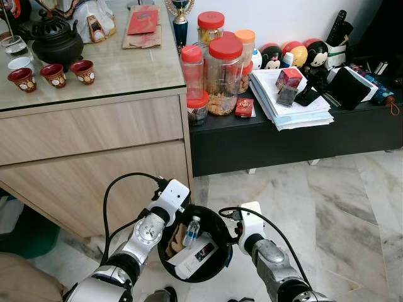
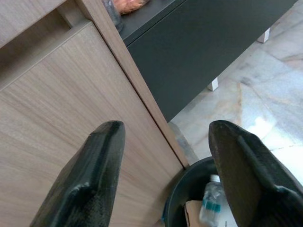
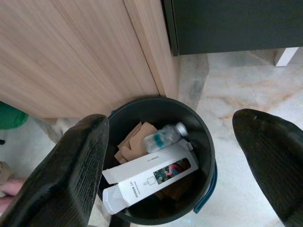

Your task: Picking trash to rubbish bin

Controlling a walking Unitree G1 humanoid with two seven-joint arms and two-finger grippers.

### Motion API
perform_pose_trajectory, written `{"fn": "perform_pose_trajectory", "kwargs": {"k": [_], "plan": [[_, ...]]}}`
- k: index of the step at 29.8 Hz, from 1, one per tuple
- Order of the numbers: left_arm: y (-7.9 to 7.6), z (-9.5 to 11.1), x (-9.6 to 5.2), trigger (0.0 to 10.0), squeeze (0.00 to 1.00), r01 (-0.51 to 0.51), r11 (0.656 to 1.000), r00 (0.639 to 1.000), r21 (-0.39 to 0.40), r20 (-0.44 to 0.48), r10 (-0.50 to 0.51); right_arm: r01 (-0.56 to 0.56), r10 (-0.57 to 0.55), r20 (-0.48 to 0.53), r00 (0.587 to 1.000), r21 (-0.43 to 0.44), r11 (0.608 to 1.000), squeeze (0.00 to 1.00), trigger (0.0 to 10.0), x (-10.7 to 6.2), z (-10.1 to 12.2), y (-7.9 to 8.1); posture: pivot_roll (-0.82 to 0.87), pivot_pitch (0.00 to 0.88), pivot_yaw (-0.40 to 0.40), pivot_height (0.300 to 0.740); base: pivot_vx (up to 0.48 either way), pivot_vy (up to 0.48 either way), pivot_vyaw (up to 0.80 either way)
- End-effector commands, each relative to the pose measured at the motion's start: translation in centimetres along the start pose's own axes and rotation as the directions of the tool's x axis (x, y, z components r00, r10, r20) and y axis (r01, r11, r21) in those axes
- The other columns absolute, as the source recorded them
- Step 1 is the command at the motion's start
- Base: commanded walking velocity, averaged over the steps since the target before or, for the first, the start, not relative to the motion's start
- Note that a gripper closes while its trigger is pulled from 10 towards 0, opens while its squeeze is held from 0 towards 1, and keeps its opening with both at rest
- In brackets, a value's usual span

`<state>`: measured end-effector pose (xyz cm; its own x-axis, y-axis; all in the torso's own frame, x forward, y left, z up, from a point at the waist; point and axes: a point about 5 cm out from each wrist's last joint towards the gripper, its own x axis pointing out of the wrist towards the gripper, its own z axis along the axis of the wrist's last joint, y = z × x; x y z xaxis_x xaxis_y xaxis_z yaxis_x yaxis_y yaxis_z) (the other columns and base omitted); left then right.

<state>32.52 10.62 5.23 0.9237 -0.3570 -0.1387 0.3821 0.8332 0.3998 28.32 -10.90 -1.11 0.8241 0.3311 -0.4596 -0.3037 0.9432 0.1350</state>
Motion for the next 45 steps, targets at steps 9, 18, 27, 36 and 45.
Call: {"fn": "perform_pose_trajectory", "kwargs": {"k": [9, 18, 27, 36, 45], "plan": [[1.6, -6.2, -4.3, 10.0, 0.00, -0.088, 0.996, 0.967, -0.001, -0.242, 0.085, 0.081, -0.075, -0.164, 0.984, 0.033, 0.996, 0.00, 10.0, -1.8, -4.6, -0.6, 0.12, 0.175, 0.026, 0.728, 0.000, 0.000, 0.00], [1.8, -15.9, -15.5, 10.0, 0.00, -0.355, 0.935, 0.634, -0.022, -0.740, 0.223, 0.212, -0.178, -0.429, 0.886, 0.034, 0.977, 0.00, 10.0, -6.3, -11.8, -1.6, 0.12, 0.173, 0.027, 0.728, 0.000, 0.000, 0.00], [-0.3, -18.5, -20.9, 10.0, 0.00, -0.385, 0.923, 0.448, -0.005, -0.875, 0.182, 0.231, -0.189, -0.454, 0.871, 0.038, 0.972, 0.00, 10.0, -7.1, -12.8, -1.5, 0.12, 0.172, 0.027, 0.728, 0.000, 0.000, 0.00], [0.8, -17.4, -18.2, 10.0, 0.00, -0.387, 0.922, 0.504, 0.002, -0.837, 0.213, 0.224, -0.194, -0.426, 0.884, 0.022, 0.974, 0.00, 10.0, -6.2, -11.5, -1.9, 0.11, 0.153, 0.028, 0.728, 0.000, 0.000, 0.00], [1.4, -17.0, -17.2, 10.0, 0.00, -0.383, 0.924, 0.530, 0.000, -0.819, 0.220, 0.225, -0.193, -0.408, 0.892, 0.032, 0.974, 0.00, 10.0, -5.6, -10.9, -1.6, 0.11, 0.131, 0.031, 0.728, 0.000, 0.000, 0.00]]}}
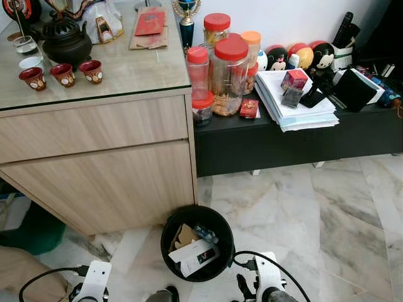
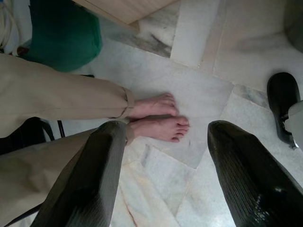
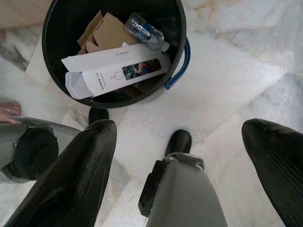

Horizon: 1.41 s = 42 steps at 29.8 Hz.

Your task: Picking trash to rubbish bin

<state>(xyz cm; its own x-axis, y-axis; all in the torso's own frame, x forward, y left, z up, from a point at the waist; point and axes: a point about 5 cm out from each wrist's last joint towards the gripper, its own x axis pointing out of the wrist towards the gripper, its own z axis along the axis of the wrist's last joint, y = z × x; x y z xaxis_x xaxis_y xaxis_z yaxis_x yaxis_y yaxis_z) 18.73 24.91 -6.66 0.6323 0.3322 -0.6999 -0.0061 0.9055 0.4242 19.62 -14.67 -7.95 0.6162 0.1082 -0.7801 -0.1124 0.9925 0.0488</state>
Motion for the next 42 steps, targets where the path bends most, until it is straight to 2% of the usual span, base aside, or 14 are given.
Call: {"fn": "perform_pose_trajectory", "kwargs": {"k": [1, 5, 11, 28, 42], "plan": [[0.0, -1.4, -0.3, 10.0, 0.00, 0.005, 1.000, 0.999, 0.002, -0.050, -0.005, 0.005, -0.004, -0.026, 1.000, 0.017, 1.000, 0.00, 10.0, -0.1, -0.9, 0.1, 0.11, 0.130, 0.031, 0.728, 0.000, 0.000, 0.00], [-0.1, -2.3, -0.6, 10.0, 0.00, 0.007, 1.000, 0.997, -0.002, -0.072, -0.007, 0.013, -0.012, -0.046, 0.999, 0.024, 1.000, 0.00, 10.0, -0.4, -1.7, -0.1, 0.11, 0.121, 0.032, 0.728, 0.000, 0.000, 0.00], [-0.2, -2.6, -0.7, 10.0, 0.00, 0.010, 1.000, 0.997, -0.007, -0.074, -0.010, 0.018, -0.016, -0.053, 0.998, 0.025, 1.000, 0.00, 10.0, -0.4, -1.9, -0.2, 0.11, 0.112, 0.032, 0.728, 0.000, 0.000, 0.00], [-0.1, -1.6, -0.4, 10.0, 0.00, 0.009, 1.000, 0.999, -0.023, -0.042, -0.010, 0.009, -0.008, -0.031, 0.999, 0.028, 1.000, 0.00, 10.0, -0.2, -1.1, 0.1, 0.11, 0.110, 0.030, 0.728, 0.000, 0.000, 0.00], [-0.3, -1.8, -0.5, 10.0, 0.00, 0.014, 0.999, 0.999, -0.041, -0.045, -0.016, 0.010, -0.008, -0.042, 0.999, 0.031, 0.999, 0.00, 10.0, -0.4, -1.6, 0.0, 0.11, 0.127, 0.024, 0.728, -0.271, 0.000, 0.00]]}}
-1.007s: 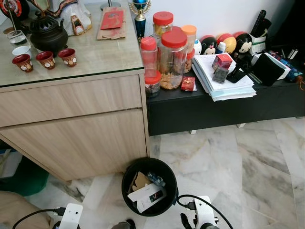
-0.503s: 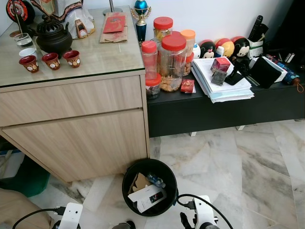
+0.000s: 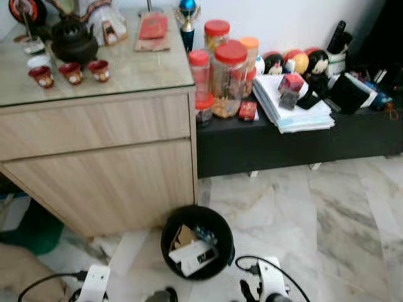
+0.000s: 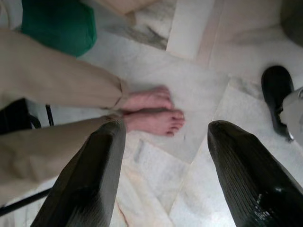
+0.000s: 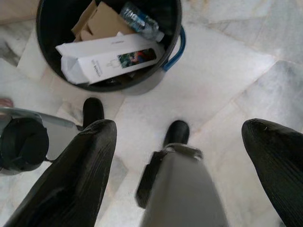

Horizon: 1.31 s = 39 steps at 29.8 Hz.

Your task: Picking trash to rubbish bin

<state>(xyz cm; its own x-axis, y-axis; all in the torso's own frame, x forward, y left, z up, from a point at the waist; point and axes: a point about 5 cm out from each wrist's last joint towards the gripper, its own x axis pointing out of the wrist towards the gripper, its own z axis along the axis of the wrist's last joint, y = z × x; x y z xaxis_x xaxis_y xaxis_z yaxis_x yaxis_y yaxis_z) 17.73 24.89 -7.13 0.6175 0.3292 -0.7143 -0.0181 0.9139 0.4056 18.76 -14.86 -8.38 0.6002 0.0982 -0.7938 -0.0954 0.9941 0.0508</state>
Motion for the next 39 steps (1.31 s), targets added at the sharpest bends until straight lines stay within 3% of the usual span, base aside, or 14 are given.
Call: {"fn": "perform_pose_trajectory", "kwargs": {"k": [1, 27, 34, 37, 39], "plan": [[-0.1, -0.8, -0.2, 10.0, 0.00, 0.006, 1.000, 1.000, -0.019, -0.025, -0.007, 0.000, 0.000, -0.019, 1.000, 0.016, 1.000, 0.00, 10.0, -0.1, -0.7, 0.1, 0.11, 0.129, 0.024, 0.728, -0.341, 0.000, 0.00], [-0.6, -0.8, -0.2, 10.0, 0.00, 0.015, 1.000, 1.000, -0.020, -0.027, -0.016, -0.013, 0.013, -0.010, 1.000, 0.012, 1.000, 0.00, 10.0, 0.0, -0.4, 0.4, 0.11, 0.142, 0.016, 0.728, -0.305, 0.000, 0.00], [-0.8, -0.7, -0.3, 10.0, 0.00, 0.018, 1.000, 1.000, 0.005, -0.013, -0.018, -0.024, 0.024, 0.013, 1.000, 0.009, 1.000, 0.00, 10.0, 0.0, 0.1, 0.6, 0.11, 0.144, 0.016, 0.728, 0.000, 0.000, 0.00], [-0.8, 0.1, -0.2, 10.0, 0.00, 0.008, 1.000, 0.999, 0.021, 0.034, -0.009, -0.033, 0.033, 0.042, 0.999, -0.007, 0.999, 0.00, 10.0, 0.1, 0.8, 0.7, 0.11, 0.144, 0.018, 0.728, 0.000, 0.000, 0.00], [-0.3, 2.2, 0.0, 10.0, 0.00, -0.022, 0.999, 0.988, 0.033, 0.154, 0.016, -0.065, 0.072, 0.116, 0.991, -0.069, 0.995, 0.00, 10.0, 0.3, 2.5, 1.2, 0.12, 0.143, 0.017, 0.728, 0.000, 0.000, 0.00]]}}
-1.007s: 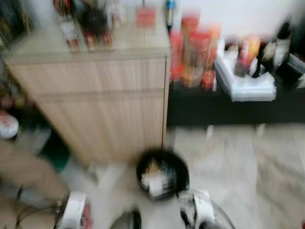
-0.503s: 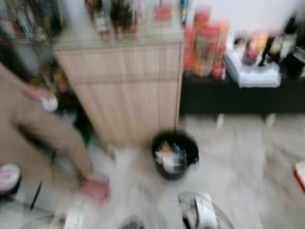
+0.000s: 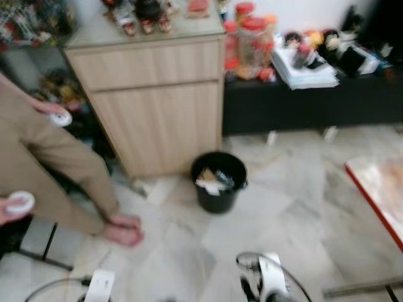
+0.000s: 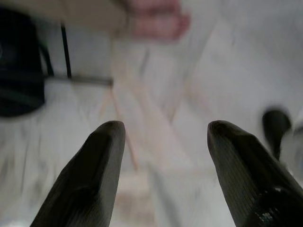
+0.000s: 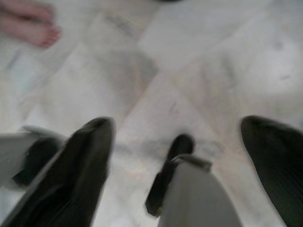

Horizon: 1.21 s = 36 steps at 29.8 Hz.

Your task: Picking trash to rubbish bin

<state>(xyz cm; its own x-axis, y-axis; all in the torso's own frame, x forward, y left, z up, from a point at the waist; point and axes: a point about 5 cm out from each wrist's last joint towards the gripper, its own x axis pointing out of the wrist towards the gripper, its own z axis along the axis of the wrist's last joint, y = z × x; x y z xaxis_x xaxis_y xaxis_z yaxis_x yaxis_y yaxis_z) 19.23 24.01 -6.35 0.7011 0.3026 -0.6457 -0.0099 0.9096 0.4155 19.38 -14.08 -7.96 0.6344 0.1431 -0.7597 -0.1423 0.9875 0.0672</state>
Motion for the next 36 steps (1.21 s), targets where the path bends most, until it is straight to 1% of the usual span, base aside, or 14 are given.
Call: {"fn": "perform_pose_trajectory", "kwargs": {"k": [1, 7, 11, 12, 13, 17, 18, 19, 23, 26, 28, 30, 32, 36], "plan": [[0.3, 0.7, 0.0, 10.0, 0.00, -0.021, 1.000, 0.998, 0.021, 0.060, 0.020, -0.030, 0.033, 0.080, 0.996, -0.044, 0.999, 0.00, 10.0, 0.4, 2.0, 0.4, 0.12, 0.143, 0.017, 0.728, 0.000, 0.000, 0.00], [1.4, 4.2, 0.3, 10.0, 0.00, -0.095, 0.995, 0.959, -0.015, 0.266, 0.096, -0.051, 0.075, 0.225, 0.971, -0.110, 0.993, 0.00, 10.0, 0.5, 5.6, 0.4, 0.11, 0.143, 0.018, 0.728, 0.000, 0.000, 0.00], [1.7, 5.2, 0.3, 10.0, 0.00, -0.114, 0.993, 0.941, -0.031, 0.317, 0.118, -0.057, 0.088, 0.265, 0.960, -0.123, 0.991, 0.00, 10.0, 0.5, 6.5, 0.5, 0.11, 0.143, 0.018, 0.728, 0.000, 0.000, 0.00], [2.1, 6.6, 0.2, 10.0, 0.00, -0.131, 0.990, 0.915, -0.056, 0.378, 0.143, -0.074, 0.118, 0.322, 0.939, -0.144, 0.987, 0.00, 10.0, 0.5, 8.1, 0.9, 0.11, 0.140, 0.019, 0.728, 0.000, 0.000, 0.00], [2.7, 8.8, 0.0, 10.0, 0.00, -0.156, 0.983, 0.863, -0.095, 0.472, 0.182, -0.099, 0.167, 0.411, 0.896, -0.180, 0.979, 0.00, 10.0, 0.4, 10.5, 1.7, 0.11, 0.138, 0.019, 0.728, 0.000, 0.000, 0.00], [3.2, 13.5, -0.7, 10.0, 0.00, -0.154, 0.972, 0.758, -0.179, 0.609, 0.233, -0.141, 0.227, 0.576, 0.785, -0.190, 0.972, 0.00, 10.0, -0.4, 15.5, 3.4, 0.12, 0.135, 0.021, 0.728, 0.000, 0.000, 0.00], [3.1, 15.3, -1.1, 10.0, 0.00, -0.139, 0.973, 0.719, -0.185, 0.657, 0.227, -0.148, 0.231, 0.625, 0.746, -0.183, 0.972, 0.00, 10.0, -0.8, 17.2, 3.9, 0.11, 0.132, 0.022, 0.728, 0.000, 0.000, 0.00], [3.1, 15.3, -1.1, 10.0, 0.00, -0.139, 0.973, 0.719, -0.185, 0.657, 0.227, -0.148, 0.231, 0.625, 0.746, -0.183, 0.972, 0.00, 10.0, -0.8, 17.2, 3.9, 0.11, 0.132, 0.022, 0.728, 0.000, 0.000, 0.00], [3.0, 20.4, -2.6, 10.0, 0.00, -0.112, 0.974, 0.591, -0.199, 0.774, 0.226, -0.145, 0.243, 0.728, 0.641, -0.197, 0.970, 0.00, 10.0, -2.1, 21.3, 4.9, 0.11, 0.129, 0.025, 0.728, 0.000, 0.000, 0.00], [3.1, 22.5, -3.4, 10.0, 0.00, -0.101, 0.972, 0.537, -0.213, 0.810, 0.234, -0.152, 0.235, 0.774, 0.588, -0.180, 0.972, 0.00, 10.0, -2.8, 23.1, 5.2, 0.11, 0.127, 0.029, 0.728, 0.000, 0.000, 0.00], [3.2, 23.3, -3.6, 10.0, 0.00, -0.093, 0.972, 0.525, -0.216, 0.819, 0.232, -0.158, 0.230, 0.792, 0.566, -0.170, 0.973, 0.00, 10.0, -3.1, 23.9, 5.3, 0.11, 0.127, 0.030, 0.728, 0.000, 0.000, 0.00], [3.0, 23.6, -3.4, 10.0, 0.00, -0.083, 0.973, 0.538, -0.214, 0.813, 0.224, -0.163, 0.225, 0.800, 0.555, -0.161, 0.973, 0.00, 10.0, -3.3, 24.4, 5.3, 0.11, 0.124, 0.029, 0.728, 0.000, 0.000, 0.00], [2.9, 23.6, -2.9, 10.0, 0.00, -0.066, 0.976, 0.565, -0.205, 0.799, 0.206, -0.162, 0.220, 0.800, 0.559, -0.155, 0.975, 0.00, 10.0, -3.3, 24.5, 5.2, 0.10, 0.123, 0.027, 0.728, 0.000, 0.000, 0.00], [3.2, 23.8, -2.6, 10.0, 0.00, -0.040, 0.984, 0.583, -0.172, 0.796, 0.163, -0.136, 0.179, 0.795, 0.580, -0.122, 0.983, 0.00, 10.0, -3.0, 23.9, 3.9, 0.10, 0.116, 0.031, 0.728, 0.000, 0.000, 0.00]]}}
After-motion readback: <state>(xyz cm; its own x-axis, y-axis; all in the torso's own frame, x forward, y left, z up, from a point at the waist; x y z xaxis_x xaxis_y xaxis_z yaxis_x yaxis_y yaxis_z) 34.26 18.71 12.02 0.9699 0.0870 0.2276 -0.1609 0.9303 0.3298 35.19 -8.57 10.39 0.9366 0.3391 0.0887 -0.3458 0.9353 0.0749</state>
